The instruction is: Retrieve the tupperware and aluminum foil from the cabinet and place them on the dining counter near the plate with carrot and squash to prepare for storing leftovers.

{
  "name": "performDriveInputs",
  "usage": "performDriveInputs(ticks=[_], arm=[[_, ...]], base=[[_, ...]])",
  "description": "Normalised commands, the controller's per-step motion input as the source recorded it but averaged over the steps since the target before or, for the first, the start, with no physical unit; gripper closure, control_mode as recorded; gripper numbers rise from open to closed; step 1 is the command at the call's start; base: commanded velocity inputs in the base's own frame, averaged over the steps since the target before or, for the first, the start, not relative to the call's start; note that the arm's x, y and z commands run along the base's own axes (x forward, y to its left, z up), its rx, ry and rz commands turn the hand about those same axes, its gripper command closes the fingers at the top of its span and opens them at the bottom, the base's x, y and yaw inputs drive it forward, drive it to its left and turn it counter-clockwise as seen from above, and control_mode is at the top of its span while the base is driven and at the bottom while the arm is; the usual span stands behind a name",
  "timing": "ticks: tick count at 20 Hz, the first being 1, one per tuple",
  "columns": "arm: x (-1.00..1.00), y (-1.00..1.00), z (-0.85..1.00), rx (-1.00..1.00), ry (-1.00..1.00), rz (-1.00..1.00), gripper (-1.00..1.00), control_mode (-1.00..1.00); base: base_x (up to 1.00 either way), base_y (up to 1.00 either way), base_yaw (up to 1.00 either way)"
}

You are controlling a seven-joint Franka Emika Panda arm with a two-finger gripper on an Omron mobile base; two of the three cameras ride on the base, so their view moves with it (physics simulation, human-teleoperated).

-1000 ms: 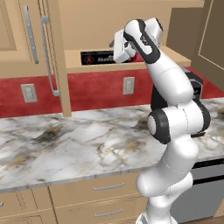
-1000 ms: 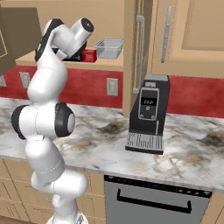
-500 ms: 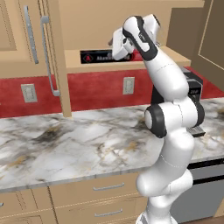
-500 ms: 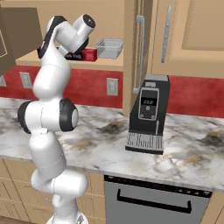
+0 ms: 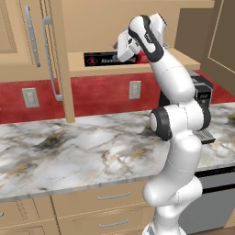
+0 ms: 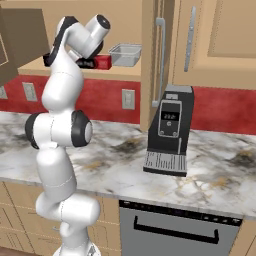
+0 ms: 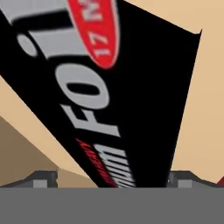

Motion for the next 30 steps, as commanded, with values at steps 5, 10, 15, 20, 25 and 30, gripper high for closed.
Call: performDriveInputs(ticks=[5, 10, 15, 20, 25, 30], arm=[[0.04, 0.0, -0.34, 0.0, 0.08, 0.0, -1.0, -1.0], [0.03, 0.0, -0.29, 0.0, 0.1, 0.0, -1.0, -1.0], [0.05, 0.0, -0.35, 0.0, 0.01, 0.0, -1.0, -1.0], [0.01, 0.0, -0.07, 0.0, -0.05, 0.01, -1.0, -1.0], [0.0, 0.0, 0.0, -0.01, -0.09, 0.0, -1.0, -1.0], [0.0, 0.0, 0.0, -0.03, -0.01, 0.0, -1.0, -1.0]], base=[[0.0, 0.0, 0.0], [0.0, 0.0, 0.0], [0.0, 0.0, 0.0], [0.0, 0.0, 0.0], [0.0, 0.0, 0.0], [0.0, 0.0, 0.0]])
